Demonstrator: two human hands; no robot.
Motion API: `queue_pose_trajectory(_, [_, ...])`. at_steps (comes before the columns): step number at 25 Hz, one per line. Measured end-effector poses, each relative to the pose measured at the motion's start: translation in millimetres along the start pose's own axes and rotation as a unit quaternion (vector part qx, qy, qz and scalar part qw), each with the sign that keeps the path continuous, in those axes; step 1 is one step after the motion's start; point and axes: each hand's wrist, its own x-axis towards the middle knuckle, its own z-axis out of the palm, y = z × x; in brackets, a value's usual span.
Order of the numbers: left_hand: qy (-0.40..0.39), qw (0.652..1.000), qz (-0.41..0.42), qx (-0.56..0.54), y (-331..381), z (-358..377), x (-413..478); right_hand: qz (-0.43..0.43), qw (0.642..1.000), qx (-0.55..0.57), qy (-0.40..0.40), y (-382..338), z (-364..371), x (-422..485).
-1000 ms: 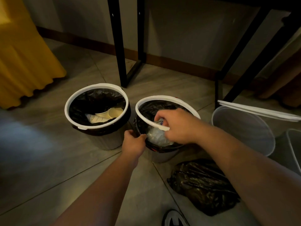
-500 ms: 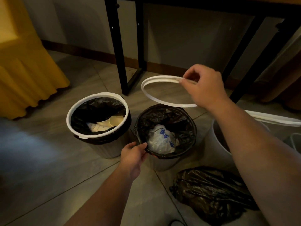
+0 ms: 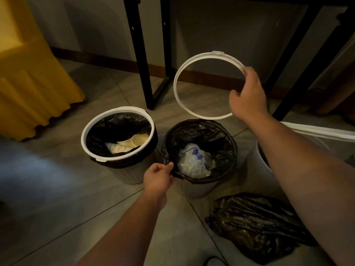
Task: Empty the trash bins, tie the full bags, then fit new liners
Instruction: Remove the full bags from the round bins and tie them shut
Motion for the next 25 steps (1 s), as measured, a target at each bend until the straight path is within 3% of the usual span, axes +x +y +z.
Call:
queue_pose_trajectory(6, [0.005,0.995,0.065,0.071,4.1,-1.3,-1.9,0.065,0.996,-0.061,0.015,21.2,14.7,-8.5])
queue_pose_trajectory(12, [0.007,0.996,0.052,0.073,8.9,1.8,-0.4,0.202,0.979,0.004,0.021,38.4,48.6,-44.9])
queue_pose_trajectory(15, [0.01,0.995,0.051,0.08,13.8,5.6,3.3,0.267,0.959,-0.046,-0.078,40.2,55.4,-35.2])
queue_pose_trajectory(17, [0.02,0.993,0.065,0.093,14.4,7.5,6.1,0.247,0.949,-0.071,-0.18,40.0,64.5,-30.2])
queue_pose_trajectory(19, [0.033,0.989,0.082,0.118,15.0,8.5,8.1,0.239,0.942,-0.057,-0.228,39.4,74.9,-28.7])
queue_pose_trajectory(22, [0.029,0.982,0.099,0.161,18.4,6.9,10.3,0.261,0.943,-0.038,-0.202,49.2,86.1,-29.8])
queue_pose_trajectory(25, [0.003,0.971,0.119,0.209,20.8,5.6,10.5,0.337,0.928,0.031,-0.159,60.3,89.2,-29.0])
